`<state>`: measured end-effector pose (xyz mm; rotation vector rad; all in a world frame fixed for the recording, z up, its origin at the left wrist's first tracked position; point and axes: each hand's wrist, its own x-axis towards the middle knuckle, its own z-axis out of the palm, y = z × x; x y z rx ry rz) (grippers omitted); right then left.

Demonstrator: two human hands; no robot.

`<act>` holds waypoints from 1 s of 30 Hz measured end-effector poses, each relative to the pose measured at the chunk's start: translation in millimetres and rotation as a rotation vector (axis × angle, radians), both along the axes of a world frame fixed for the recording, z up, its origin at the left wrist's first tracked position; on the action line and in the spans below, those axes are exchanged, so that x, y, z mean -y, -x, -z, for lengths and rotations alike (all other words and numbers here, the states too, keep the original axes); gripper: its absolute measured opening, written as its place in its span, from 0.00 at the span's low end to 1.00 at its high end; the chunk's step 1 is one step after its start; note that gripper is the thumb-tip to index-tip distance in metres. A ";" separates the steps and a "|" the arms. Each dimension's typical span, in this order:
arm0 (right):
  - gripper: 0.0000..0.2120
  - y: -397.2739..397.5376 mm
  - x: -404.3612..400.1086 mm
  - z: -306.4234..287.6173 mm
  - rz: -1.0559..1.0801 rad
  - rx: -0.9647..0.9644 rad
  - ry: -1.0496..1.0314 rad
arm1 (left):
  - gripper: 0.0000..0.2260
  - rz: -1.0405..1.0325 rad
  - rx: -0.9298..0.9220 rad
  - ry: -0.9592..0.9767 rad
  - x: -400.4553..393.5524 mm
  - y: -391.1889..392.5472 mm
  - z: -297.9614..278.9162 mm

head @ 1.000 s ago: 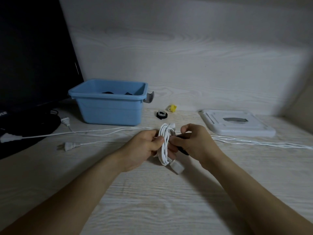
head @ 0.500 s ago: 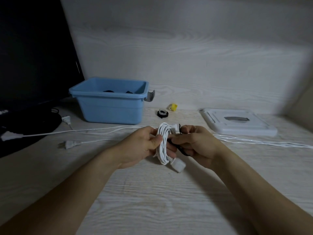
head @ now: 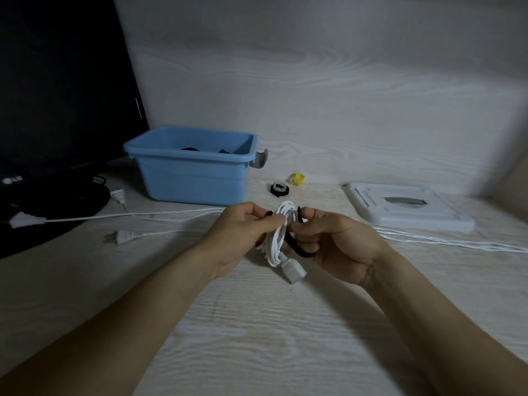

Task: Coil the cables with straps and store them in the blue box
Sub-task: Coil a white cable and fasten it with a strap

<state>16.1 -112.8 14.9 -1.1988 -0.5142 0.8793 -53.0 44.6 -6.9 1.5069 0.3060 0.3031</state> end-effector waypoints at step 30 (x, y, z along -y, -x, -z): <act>0.07 -17.6 22.1 -11.1 0.793 1.248 -0.146 | 0.08 0.264 0.277 -0.632 12.7 7.8 -3.0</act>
